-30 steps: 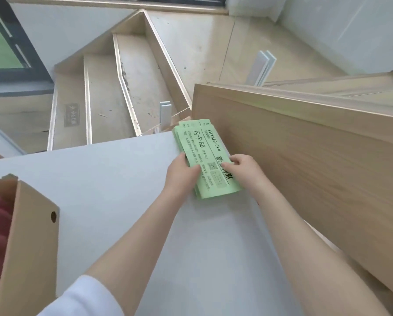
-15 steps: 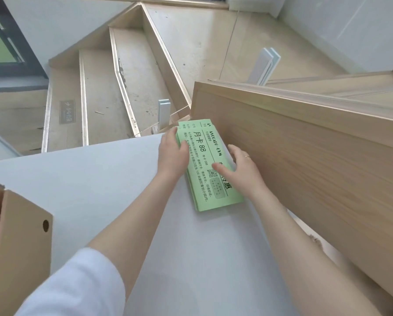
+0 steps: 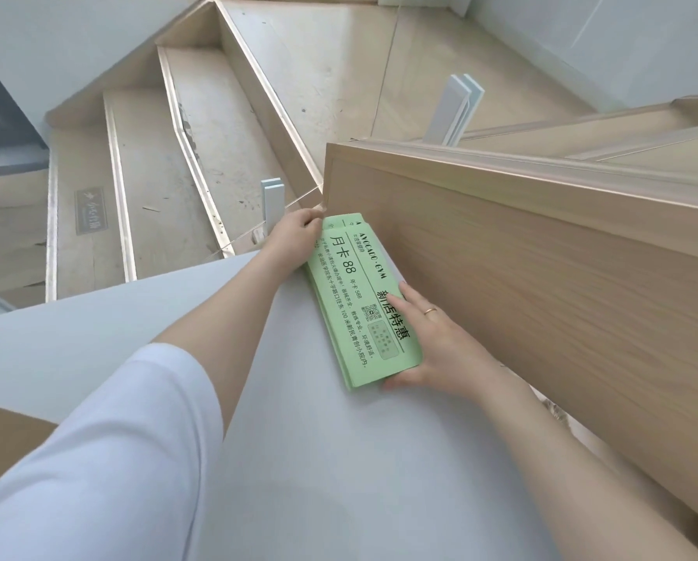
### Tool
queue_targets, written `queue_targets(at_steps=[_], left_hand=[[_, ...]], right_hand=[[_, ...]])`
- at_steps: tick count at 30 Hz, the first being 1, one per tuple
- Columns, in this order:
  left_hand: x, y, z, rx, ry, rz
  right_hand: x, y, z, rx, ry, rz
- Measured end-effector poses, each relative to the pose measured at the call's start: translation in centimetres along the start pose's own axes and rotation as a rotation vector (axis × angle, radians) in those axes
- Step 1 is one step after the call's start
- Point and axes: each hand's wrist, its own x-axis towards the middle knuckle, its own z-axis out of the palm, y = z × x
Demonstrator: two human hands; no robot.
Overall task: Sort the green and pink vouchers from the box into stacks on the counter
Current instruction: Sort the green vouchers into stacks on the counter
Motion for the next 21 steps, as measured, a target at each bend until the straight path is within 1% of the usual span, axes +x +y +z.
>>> queue_targets(at_steps=[4, 12, 15, 17, 19, 21], left_hand=[[0.4, -0.5, -0.5, -0.044, 0.014, 0.024], [-0.2, -0.8, -0.7, 0.054, 0.022, 0.040], [-0.5, -0.7, -0.5, 0.088, 0.036, 0.042], [-0.5, -0.2, -0.6, 0.214, 0.029, 0.054], [-0.3, 0.5, -0.7, 0.409, -0.009, 0.073], [-0.3, 0.8, -0.8, 0.551, -0.053, 0.093]], right_hand=[[0.6, -0.3, -0.3, 0.026, 0.020, 0.007], [-0.7, -0.7, 0.0, 0.007, -0.003, 0.016], [-0.7, -0.7, 0.1, 0.049, 0.005, 0.057], [-0.4, -0.7, 0.0, 0.102, 0.020, 0.105], [-0.5, -0.9, -0.2, 0.126, 0.019, 0.171], [-1.0, -1.2, -0.2, 0.146, 0.004, 0.227]])
